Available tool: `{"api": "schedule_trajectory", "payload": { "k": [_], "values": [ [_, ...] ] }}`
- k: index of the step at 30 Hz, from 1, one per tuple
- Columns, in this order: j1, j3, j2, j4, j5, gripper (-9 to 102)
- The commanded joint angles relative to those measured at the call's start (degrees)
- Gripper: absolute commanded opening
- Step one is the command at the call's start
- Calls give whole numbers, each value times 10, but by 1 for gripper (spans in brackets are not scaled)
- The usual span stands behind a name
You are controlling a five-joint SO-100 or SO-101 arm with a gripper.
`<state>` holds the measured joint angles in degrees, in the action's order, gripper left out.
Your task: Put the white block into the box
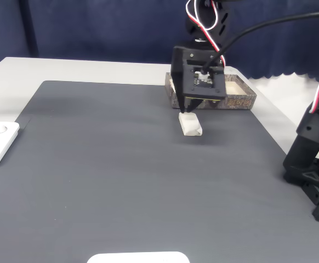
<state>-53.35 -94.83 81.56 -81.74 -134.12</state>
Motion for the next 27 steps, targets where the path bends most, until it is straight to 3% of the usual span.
{"api": "schedule_trajectory", "payload": {
  "k": [1,16,27],
  "values": [
    [-14,27,47,-3,-53,3],
    [-33,39,41,-4,-3,25],
    [-30,-16,69,58,17,29]
  ]
}}
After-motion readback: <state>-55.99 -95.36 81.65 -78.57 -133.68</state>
